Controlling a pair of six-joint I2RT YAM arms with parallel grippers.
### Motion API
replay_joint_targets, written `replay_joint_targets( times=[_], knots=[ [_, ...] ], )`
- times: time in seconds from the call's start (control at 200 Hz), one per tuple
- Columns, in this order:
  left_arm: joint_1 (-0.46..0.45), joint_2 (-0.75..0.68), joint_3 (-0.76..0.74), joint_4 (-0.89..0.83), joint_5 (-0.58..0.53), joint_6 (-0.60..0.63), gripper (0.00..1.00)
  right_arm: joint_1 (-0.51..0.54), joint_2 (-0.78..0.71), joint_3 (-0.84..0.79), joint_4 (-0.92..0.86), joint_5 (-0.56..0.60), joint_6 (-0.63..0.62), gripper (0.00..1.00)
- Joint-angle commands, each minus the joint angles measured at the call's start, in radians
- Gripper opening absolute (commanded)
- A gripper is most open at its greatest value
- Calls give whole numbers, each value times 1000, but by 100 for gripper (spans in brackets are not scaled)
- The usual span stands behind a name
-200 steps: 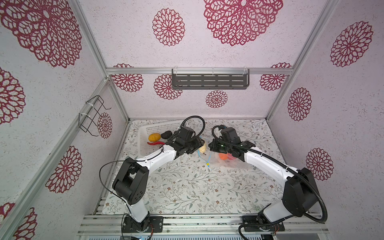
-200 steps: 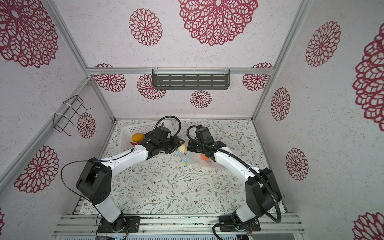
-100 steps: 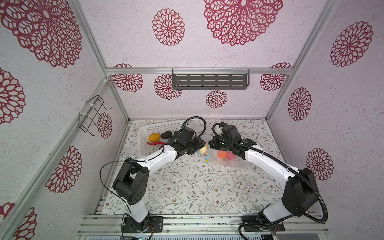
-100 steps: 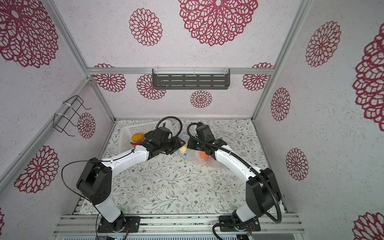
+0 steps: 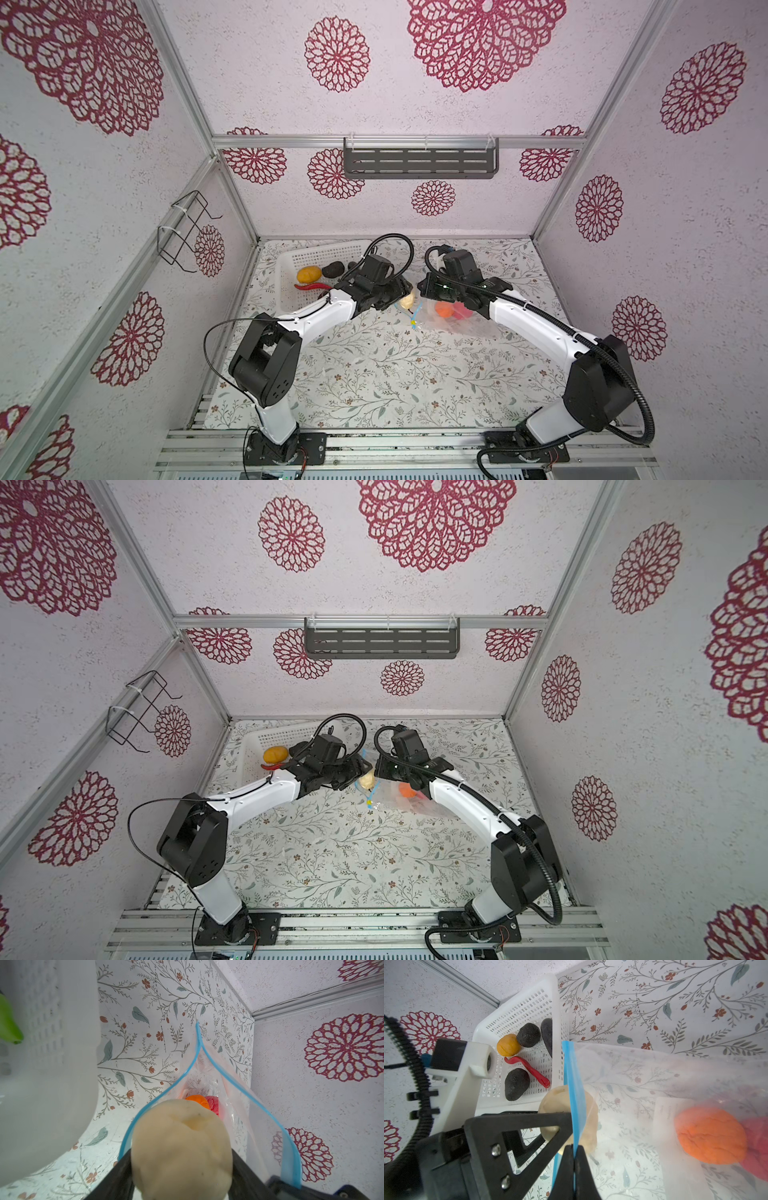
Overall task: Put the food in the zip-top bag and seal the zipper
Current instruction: 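Lower the cream ball into the bag beside the right gripper, then open the left gripper and withdraw it from the bag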
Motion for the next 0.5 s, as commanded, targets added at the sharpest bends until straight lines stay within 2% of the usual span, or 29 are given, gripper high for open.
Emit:
replay_joint_targets(
  times=[0.0,0.255,0.495],
  knots=[
    [-8,10,22,4,-4,12,69,-12,-2,25,5,-4,-17,0],
    [-10,7,21,13,-3,15,74,-13,-7,20,7,-5,-16,0],
    [-11,9,22,13,-2,16,74,-13,-12,14,9,-4,-14,0]
  ],
)
